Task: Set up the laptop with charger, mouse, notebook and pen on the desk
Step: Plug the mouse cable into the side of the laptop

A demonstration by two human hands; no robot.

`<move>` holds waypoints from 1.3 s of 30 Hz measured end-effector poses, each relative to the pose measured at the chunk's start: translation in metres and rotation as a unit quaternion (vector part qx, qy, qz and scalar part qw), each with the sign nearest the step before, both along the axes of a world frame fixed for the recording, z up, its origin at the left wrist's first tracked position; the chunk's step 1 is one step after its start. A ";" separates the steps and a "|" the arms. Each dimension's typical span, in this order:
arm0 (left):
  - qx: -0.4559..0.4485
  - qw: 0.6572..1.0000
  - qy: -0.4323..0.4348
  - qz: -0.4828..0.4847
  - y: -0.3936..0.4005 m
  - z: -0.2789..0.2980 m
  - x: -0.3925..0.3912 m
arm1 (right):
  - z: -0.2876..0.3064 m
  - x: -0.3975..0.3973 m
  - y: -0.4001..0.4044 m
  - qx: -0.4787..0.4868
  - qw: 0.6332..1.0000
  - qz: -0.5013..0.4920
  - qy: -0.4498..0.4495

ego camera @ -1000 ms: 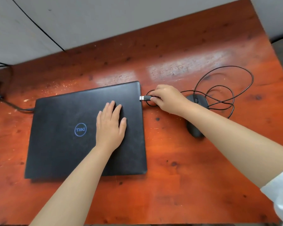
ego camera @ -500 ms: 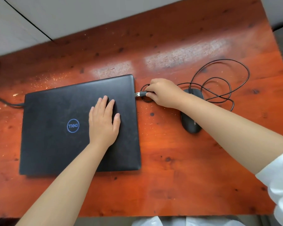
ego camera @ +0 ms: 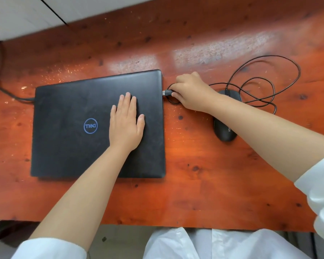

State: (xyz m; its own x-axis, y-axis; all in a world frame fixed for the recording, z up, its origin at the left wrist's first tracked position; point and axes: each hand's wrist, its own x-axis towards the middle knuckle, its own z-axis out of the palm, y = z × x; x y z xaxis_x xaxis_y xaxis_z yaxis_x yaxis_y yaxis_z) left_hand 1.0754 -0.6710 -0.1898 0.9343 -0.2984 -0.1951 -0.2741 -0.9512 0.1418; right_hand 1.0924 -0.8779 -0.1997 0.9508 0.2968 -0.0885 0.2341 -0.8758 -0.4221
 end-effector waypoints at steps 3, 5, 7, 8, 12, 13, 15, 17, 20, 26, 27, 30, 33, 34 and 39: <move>0.006 1.000 0.002 -0.006 0.000 -0.001 0.000 | 0.000 -0.001 -0.001 -0.026 0.999 0.011 -0.017; 0.005 1.000 0.000 -0.009 0.001 -0.002 0.001 | 0.001 -0.001 -0.001 -0.041 0.999 0.021 -0.016; 0.001 1.000 -0.005 -0.007 0.002 -0.003 0.002 | 0.002 0.003 -0.001 -0.047 0.998 0.040 -0.014; -0.003 1.000 -0.005 -0.008 0.002 -0.003 0.002 | 0.003 0.005 -0.002 -0.052 0.997 0.048 -0.017; -0.008 1.000 -0.001 -0.009 0.002 -0.004 0.001 | 0.000 0.005 -0.003 -0.062 0.996 0.055 -0.037; -0.008 1.000 -0.002 -0.010 0.002 -0.004 0.001 | -0.001 0.003 -0.001 -0.063 0.996 0.053 -0.043; -0.006 1.000 -0.004 -0.012 0.002 -0.004 0.001 | -0.003 0.000 0.002 -0.059 0.996 0.053 -0.049; -0.007 1.000 -0.004 -0.011 0.002 -0.003 0.001 | -0.002 0.003 0.001 -0.055 0.996 0.061 -0.039; -0.009 1.000 -0.003 -0.012 0.002 -0.004 0.001 | -0.001 0.007 -0.001 -0.057 0.995 0.072 -0.030; -0.008 1.000 -0.011 -0.012 0.001 -0.002 0.000 | 0.005 0.008 0.001 -0.049 0.995 0.085 -0.022; -0.008 1.000 -0.010 -0.012 0.000 -0.001 0.000 | 0.004 0.008 0.001 -0.047 0.995 0.086 -0.021; -0.013 1.000 -0.011 -0.008 0.000 -0.001 0.000 | 0.005 0.004 0.004 -0.042 0.996 0.075 -0.021; -0.015 1.000 -0.009 -0.007 -0.001 0.001 -0.003 | 0.003 0.004 0.004 -0.055 0.996 0.070 -0.008; -0.017 1.000 -0.005 -0.008 0.000 0.001 -0.003 | 0.004 0.004 0.002 -0.063 0.996 0.061 -0.003; -0.011 0.999 -0.014 -0.031 0.000 0.013 0.004 | 0.028 0.002 0.013 -0.118 0.993 0.022 -0.019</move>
State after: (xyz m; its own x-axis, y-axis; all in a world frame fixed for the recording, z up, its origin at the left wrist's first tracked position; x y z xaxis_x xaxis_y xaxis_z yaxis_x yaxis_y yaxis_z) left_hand 1.0796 -0.6705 -0.1764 0.9192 -0.3590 -0.1619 -0.3360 -0.9293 0.1532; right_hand 1.0945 -0.8651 -0.1716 0.9416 0.3127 -0.1250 0.2852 -0.9379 -0.1974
